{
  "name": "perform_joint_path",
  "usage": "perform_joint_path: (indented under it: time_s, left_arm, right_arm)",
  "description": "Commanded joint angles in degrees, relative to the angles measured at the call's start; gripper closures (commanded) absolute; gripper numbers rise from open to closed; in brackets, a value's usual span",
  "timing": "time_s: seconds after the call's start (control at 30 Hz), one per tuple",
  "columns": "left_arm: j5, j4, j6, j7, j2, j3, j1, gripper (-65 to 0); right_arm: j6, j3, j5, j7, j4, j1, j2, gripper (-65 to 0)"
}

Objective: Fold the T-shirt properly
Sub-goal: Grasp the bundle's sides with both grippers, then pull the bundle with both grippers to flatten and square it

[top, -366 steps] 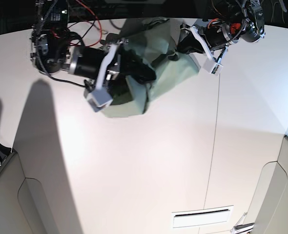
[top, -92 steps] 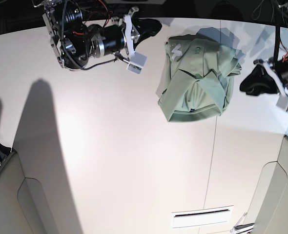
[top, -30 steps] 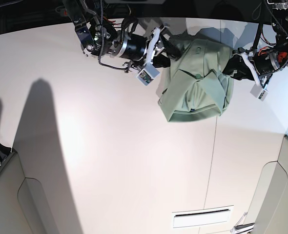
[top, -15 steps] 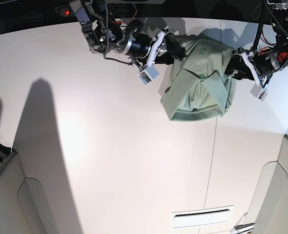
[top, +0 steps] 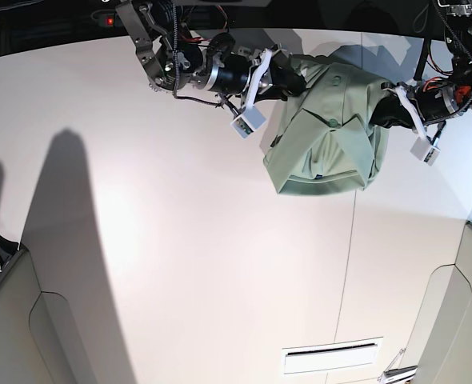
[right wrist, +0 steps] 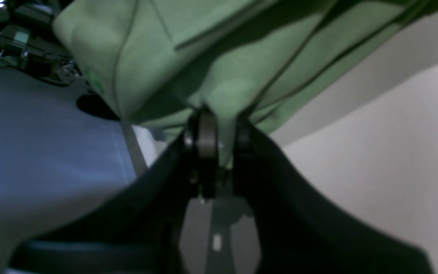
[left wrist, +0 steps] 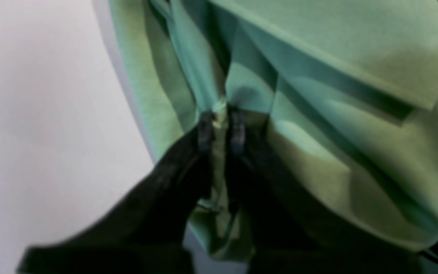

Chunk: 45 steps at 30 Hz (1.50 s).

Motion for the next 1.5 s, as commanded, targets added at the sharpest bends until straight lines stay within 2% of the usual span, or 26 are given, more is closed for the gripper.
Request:
perform_joint_path:
  time_s: [0.0,0.13,0.47,0.73,0.9,1.1,1.27,1.47]
  left_arm:
    - [0.17,0.81,-0.32,-0.57,-0.98,-0.70,-0.26,0.0]
    - [0.79,0.81,-0.32,-0.68,-0.96,-3.74,-0.28,0.0]
    - [-5.38,0.81,-0.32,0.46,-0.96,-13.05,-0.26,0.0]
    - [-7.80,0.81,-0.32,0.70,-0.96,-13.16,-0.28,0.0]
    - [-14.23,0.81,-0.32,1.44,-0.79,-13.16,-0.28,0.0]
    - [-22.12,0.81,-0.32,6.40,-0.26,-13.00,-0.26,0.0]
    - [-22.93,0.81,-0.32,8.31,1.99,-12.17,-0.26,0.0]
    - [-22.88,0.81,-0.32,9.07,2.54,-6.32,-0.28,0.0]
  right_arm:
    - [0.00,0.37,0.74,-0.90,0.63,0.44,-0.33,0.0]
    - [0.00,2.49,0.79,-2.05,0.63,0.44,-0.33,0.0]
    - [0.02,9.18,0.87,-2.69,0.63,0.44,-0.31,0.0]
    - [0.07,12.70,7.52,-8.00,0.66,0.44,-0.31,0.0]
    - [0.72,12.66,10.01,-8.04,0.66,0.46,-0.33,0.0]
    - [0.72,12.63,9.99,-8.04,0.66,0.46,-0.33,0.0]
    - [0.72,12.63,9.99,-8.04,0.66,0.46,-0.35,0.0]
    - [0.72,12.63,9.99,-8.04,0.66,0.46,-0.33,0.0]
